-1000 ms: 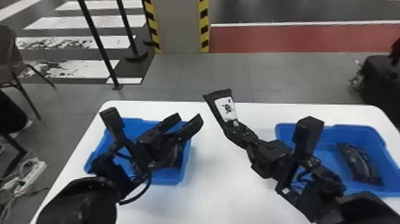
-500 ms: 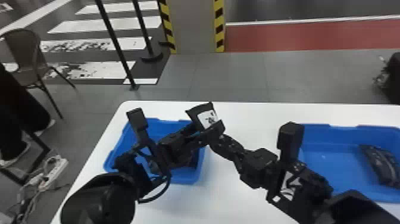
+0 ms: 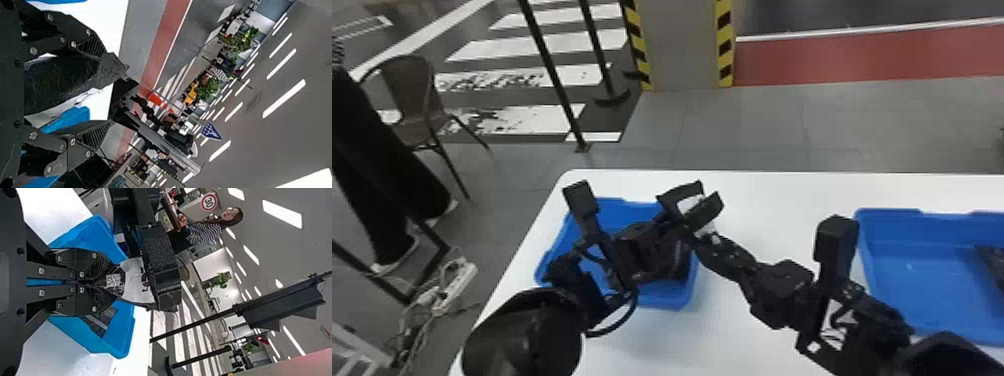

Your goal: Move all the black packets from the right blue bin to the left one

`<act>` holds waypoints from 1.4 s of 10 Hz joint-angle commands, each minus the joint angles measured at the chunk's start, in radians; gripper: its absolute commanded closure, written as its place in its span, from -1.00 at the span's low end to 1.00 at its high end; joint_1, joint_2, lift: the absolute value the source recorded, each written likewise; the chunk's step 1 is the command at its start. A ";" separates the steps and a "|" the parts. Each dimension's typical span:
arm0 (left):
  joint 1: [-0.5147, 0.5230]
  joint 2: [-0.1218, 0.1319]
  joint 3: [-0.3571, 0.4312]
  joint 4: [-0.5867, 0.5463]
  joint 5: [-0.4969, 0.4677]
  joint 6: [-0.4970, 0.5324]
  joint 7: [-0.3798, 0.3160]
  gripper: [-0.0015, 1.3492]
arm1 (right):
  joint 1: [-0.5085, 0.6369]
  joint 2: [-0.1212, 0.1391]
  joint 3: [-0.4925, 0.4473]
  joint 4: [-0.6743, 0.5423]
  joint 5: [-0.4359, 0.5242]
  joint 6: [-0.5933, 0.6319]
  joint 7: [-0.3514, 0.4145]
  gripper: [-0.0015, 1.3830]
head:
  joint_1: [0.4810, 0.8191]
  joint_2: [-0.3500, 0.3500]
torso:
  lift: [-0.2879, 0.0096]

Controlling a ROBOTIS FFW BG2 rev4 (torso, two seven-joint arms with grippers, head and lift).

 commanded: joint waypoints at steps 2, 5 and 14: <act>0.005 -0.005 0.005 -0.003 0.009 -0.001 0.000 0.81 | -0.008 0.005 -0.003 0.015 -0.007 -0.036 -0.001 0.63 | 0.27 0.70 | 0.20; 0.008 -0.008 0.002 -0.003 0.015 -0.045 0.018 0.81 | -0.021 0.022 -0.017 0.069 -0.035 -0.105 0.004 0.02 | 0.27 0.69 | 0.20; 0.040 -0.040 0.074 0.191 -0.396 -0.658 0.320 0.11 | 0.208 0.059 -0.379 -0.144 0.157 -0.119 -0.042 -0.70 | 0.27 0.66 | 0.20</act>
